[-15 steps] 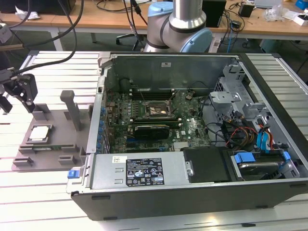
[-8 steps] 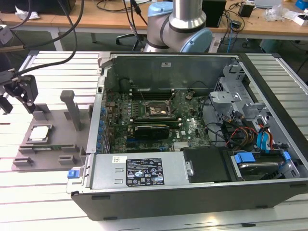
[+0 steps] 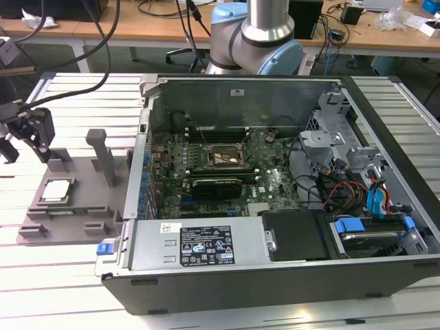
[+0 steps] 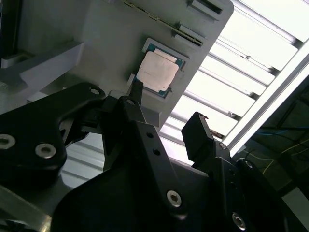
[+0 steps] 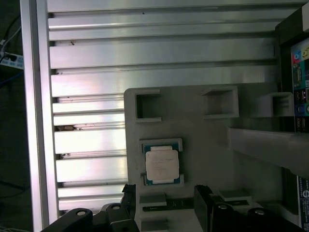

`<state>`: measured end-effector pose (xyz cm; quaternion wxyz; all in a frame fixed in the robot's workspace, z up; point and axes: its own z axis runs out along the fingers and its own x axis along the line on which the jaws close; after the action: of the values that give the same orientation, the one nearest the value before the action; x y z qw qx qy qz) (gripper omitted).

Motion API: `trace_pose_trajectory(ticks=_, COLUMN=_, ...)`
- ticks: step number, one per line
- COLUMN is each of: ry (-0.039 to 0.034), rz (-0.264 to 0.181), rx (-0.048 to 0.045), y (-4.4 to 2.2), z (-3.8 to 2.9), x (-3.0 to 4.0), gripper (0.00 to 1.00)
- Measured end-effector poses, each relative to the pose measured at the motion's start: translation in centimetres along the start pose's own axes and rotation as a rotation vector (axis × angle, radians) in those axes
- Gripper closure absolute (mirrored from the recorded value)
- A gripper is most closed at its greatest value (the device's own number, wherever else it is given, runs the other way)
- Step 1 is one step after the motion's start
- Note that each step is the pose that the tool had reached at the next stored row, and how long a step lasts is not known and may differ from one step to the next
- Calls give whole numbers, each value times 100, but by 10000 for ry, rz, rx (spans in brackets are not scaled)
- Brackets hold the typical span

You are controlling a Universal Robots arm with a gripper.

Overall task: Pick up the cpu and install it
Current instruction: 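Pick up the cpu and move it towards the insertion slot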

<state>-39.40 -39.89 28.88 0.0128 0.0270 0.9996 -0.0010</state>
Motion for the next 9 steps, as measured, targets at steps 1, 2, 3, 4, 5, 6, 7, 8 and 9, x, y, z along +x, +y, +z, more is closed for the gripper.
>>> trace_pose_trajectory(ticks=1, ry=0, rz=0, rx=0, y=0, z=4, x=0, gripper=40)
trace_pose_trajectory(ticks=2, ry=0, rz=0, rx=0, y=0, z=7, x=0, gripper=40)
trace_pose_trajectory(ticks=3, ry=0, rz=0, rx=0, y=0, z=10, x=0, gripper=40)
trace_pose_trajectory(ticks=4, ry=0, rz=0, rx=0, y=0, z=13, x=0, gripper=40)
trace_pose_trajectory(ticks=5, ry=0, rz=1, rx=0, y=0, z=18, x=1, gripper=40)
trace_pose_trajectory(ticks=6, ry=0, rz=0, rx=0, y=0, z=20, x=1, gripper=40)
trace_pose_trajectory(ticks=7, ry=-1, rz=0, rx=0, y=0, z=25, x=1, gripper=40)
trace_pose_trajectory(ticks=8, ry=0, rz=1, rx=0, y=0, z=28, x=1, gripper=40)
trace_pose_trajectory(ticks=9, ry=0, rz=0, rx=0, y=0, z=30, x=1, gripper=40)
